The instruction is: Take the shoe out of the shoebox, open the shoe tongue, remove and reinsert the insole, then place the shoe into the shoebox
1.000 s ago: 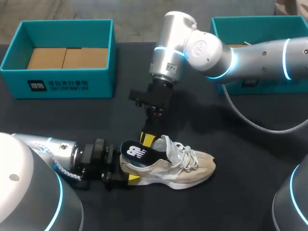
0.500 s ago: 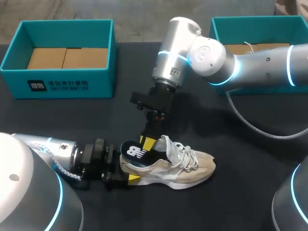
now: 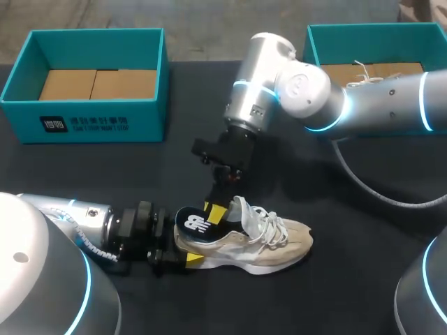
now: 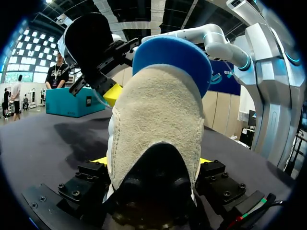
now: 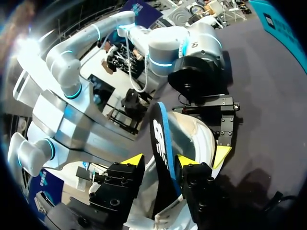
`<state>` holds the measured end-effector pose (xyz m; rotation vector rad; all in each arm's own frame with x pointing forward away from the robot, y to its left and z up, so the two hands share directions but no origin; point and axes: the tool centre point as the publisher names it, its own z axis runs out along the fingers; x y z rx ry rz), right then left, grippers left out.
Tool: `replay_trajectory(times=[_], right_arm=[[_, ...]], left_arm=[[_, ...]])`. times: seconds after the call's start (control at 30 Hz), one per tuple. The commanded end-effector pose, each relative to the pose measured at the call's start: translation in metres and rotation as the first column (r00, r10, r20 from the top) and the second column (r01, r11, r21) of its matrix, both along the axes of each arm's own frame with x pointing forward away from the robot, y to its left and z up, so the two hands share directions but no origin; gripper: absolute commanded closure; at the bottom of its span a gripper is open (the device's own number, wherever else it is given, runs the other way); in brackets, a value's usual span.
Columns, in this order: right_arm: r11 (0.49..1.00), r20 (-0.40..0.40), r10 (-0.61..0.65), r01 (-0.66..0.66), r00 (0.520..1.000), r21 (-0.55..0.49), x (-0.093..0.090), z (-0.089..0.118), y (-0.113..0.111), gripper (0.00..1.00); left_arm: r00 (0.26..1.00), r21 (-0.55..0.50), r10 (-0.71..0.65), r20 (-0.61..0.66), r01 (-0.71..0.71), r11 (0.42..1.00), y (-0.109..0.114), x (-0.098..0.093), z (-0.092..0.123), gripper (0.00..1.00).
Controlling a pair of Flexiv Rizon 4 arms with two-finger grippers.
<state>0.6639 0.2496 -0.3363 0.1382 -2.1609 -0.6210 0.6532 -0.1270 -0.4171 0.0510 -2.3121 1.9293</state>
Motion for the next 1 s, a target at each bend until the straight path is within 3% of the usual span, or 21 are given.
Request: replay_trajectory(times=[0.03, 0.6, 1.0], right_arm=[[1.000, 0.008, -0.008, 0.009, 1.000, -0.017, -0.003, 0.001, -0.001, 0.60], [1.000, -0.013, 0.003, -0.003, 1.000, 0.006, -0.009, 0.006, 0.005, 0.62], [1.000, -0.047, -0.009, 0.008, 0.999, -0.014, -0.010, -0.007, 0.006, 0.63]], left_arm=[[1.000, 0.000, -0.001, -0.001, 0.001, 1.000, 0.001, 0.001, -0.003, 1.00], [1.000, 0.000, -0.001, -0.001, 0.001, 1.000, 0.001, 0.001, -0.003, 1.00], [1.000, 0.000, -0.001, -0.001, 0.001, 1.000, 0.001, 0.001, -0.003, 1.00]])
